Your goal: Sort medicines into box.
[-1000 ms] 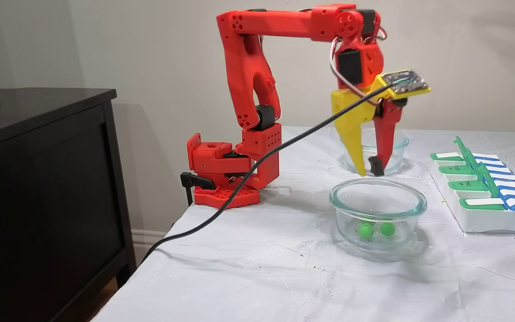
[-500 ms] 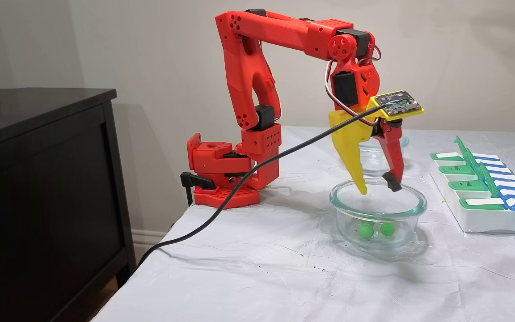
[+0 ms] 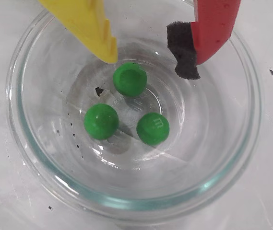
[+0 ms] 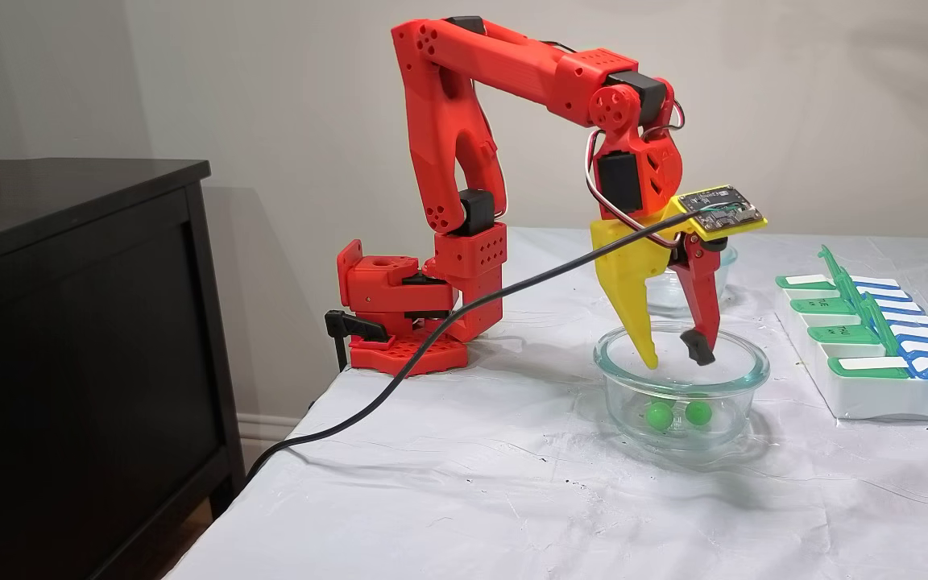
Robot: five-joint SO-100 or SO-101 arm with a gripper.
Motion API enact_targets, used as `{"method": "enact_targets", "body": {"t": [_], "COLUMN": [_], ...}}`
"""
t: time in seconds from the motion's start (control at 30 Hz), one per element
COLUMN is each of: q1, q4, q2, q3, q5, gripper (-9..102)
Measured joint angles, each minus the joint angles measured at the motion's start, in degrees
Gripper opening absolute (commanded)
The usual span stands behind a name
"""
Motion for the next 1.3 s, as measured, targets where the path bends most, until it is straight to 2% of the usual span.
{"method": "enact_targets", "body": {"t": [1.3], "q1": [0.62], "q4": [-8.7], "q2": [-5.98], "q3": [3.52], "q5": [0.53], "gripper": [19]}}
